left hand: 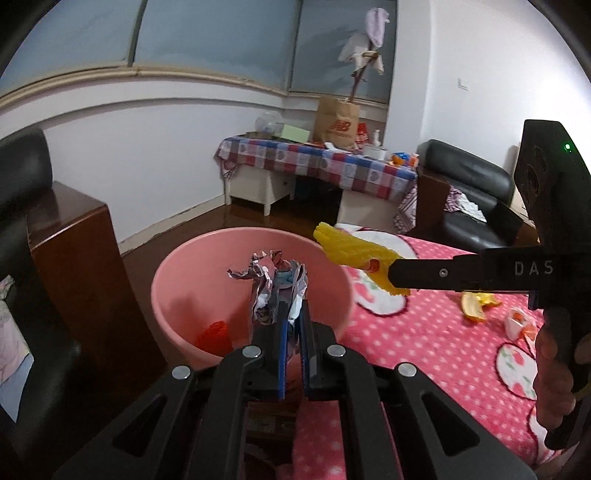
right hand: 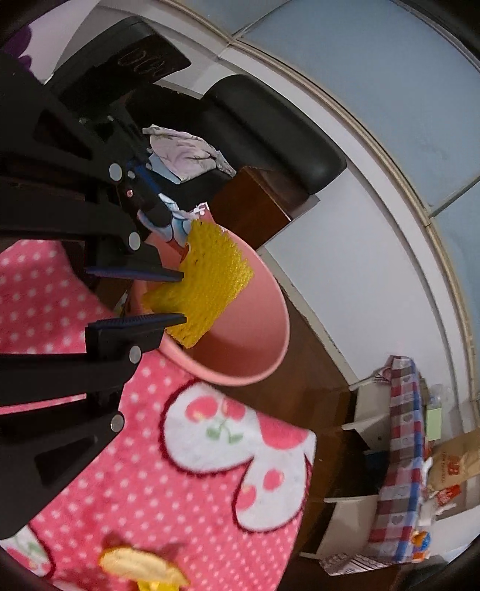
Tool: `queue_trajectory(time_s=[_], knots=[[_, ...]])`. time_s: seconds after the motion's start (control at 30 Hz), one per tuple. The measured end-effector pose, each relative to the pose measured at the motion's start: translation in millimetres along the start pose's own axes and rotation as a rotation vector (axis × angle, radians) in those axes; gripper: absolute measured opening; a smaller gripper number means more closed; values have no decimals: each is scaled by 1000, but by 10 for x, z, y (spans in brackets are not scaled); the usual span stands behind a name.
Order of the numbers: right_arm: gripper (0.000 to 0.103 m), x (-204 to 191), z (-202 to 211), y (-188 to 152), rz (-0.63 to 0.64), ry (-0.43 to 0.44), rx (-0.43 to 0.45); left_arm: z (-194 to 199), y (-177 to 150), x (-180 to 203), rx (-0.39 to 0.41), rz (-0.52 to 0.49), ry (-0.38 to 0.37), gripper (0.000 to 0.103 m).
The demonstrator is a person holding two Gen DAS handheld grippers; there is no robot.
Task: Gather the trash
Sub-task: 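Carry foil wrapper with left tool while right tool carries yellow foam to bucket, then open both tools over the pink bucket to drop wrapper and foam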
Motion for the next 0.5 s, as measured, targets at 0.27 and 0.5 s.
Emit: queue_trajectory(time_s=[0.27, 0.5], knots=[[17, 29, -331, 23, -53, 7, -47, -165, -45, -153, -25, 24, 9, 5], [17, 85, -436, -2, -76, -10, -59, -191, -83, -202, -34, 43, 15, 15]])
Point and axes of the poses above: each gripper's, at about its wrist camera, not at the fingertips, and z roughly against the way its jaws point, x to its right, y to its top, the point moved 5 cm from there along -z, roughly the way its jaws point, and after that the axes turned 3 degrees about z, right-handed, at the moved point
